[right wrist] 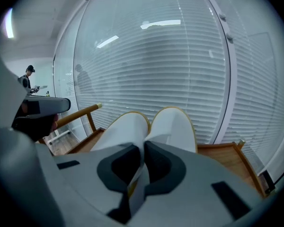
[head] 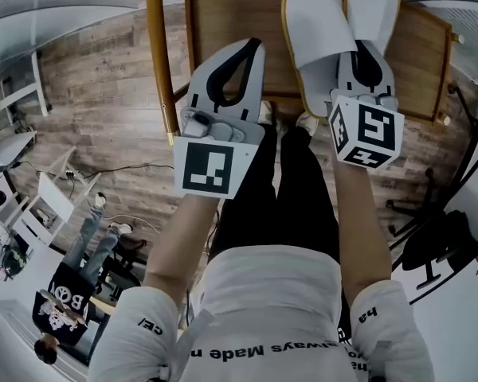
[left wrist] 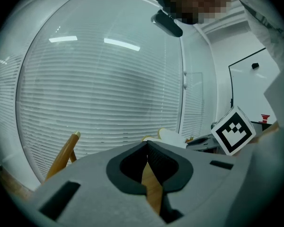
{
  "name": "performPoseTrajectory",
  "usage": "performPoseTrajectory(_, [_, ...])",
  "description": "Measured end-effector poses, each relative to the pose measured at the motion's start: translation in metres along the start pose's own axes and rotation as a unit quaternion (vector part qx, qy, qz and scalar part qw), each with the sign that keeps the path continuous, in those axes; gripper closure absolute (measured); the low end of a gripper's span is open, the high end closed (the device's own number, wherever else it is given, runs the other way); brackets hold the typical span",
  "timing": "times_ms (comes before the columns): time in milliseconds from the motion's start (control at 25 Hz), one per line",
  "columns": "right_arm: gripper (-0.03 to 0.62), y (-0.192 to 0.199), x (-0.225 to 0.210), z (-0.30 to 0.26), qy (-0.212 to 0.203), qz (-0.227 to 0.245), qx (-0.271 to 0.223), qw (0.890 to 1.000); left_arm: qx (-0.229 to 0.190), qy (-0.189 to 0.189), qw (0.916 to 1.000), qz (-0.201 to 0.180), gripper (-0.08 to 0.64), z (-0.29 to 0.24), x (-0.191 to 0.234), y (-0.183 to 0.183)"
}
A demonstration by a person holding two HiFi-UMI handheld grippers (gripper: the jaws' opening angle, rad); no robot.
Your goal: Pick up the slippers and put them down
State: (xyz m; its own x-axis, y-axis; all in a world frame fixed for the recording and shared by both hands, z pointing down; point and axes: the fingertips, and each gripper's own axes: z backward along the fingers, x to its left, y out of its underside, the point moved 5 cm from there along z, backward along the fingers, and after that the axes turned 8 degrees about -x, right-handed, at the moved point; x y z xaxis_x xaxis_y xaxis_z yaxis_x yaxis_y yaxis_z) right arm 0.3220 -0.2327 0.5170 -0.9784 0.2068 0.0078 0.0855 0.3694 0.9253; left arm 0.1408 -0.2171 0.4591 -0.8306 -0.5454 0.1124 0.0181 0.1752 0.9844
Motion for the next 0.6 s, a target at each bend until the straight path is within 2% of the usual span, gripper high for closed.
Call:
performPoseTrajectory(280, [0.571, -0.041, -0.004, 0.025, -0.023, 0.01, -0.013, 1.0, -0.009, 0.001, 0.9999, -0.006, 0.549, 0.012, -0.015, -0.041])
performPoseTrajectory(600, [0.571, -0.103, -0.014, 0.052, -0.048, 0.022, -0.032, 0.998, -0.025, -0.017, 0.9994, -0.016, 0.549, 0.028, -0.015, -0.099])
